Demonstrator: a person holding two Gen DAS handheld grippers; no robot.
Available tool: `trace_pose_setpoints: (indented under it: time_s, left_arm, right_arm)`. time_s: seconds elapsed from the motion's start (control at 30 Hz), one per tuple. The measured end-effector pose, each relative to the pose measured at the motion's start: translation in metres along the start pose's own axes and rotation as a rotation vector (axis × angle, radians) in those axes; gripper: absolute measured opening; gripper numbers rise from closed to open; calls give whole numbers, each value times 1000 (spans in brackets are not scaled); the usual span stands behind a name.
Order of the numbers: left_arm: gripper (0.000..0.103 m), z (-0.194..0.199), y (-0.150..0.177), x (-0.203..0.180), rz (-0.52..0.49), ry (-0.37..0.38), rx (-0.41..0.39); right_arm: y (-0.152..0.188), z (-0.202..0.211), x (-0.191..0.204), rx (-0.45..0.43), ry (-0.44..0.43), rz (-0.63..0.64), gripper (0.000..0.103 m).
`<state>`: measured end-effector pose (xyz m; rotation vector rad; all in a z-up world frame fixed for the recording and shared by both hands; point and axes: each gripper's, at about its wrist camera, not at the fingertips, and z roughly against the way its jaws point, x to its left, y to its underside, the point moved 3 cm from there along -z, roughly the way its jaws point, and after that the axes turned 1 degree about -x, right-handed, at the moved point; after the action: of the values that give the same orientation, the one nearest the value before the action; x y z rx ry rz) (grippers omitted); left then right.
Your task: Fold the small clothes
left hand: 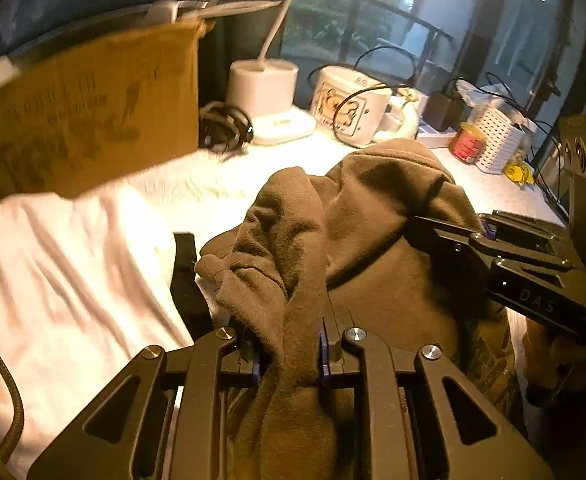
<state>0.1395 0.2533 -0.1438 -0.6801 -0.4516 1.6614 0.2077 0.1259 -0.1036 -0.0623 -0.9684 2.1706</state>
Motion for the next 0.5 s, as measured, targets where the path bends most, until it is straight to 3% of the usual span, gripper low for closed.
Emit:
trace_pose_setpoints:
  time_s: [0.2,0.5]
  left_arm:
    - [21,-9,0,7,36,-3,39]
    - [26,-17,-5,16,69,-29,51]
  right_arm:
    - [2,-20,-17,50,13,-54,32]
    - [-2,-34,-37,68,14,-112,34]
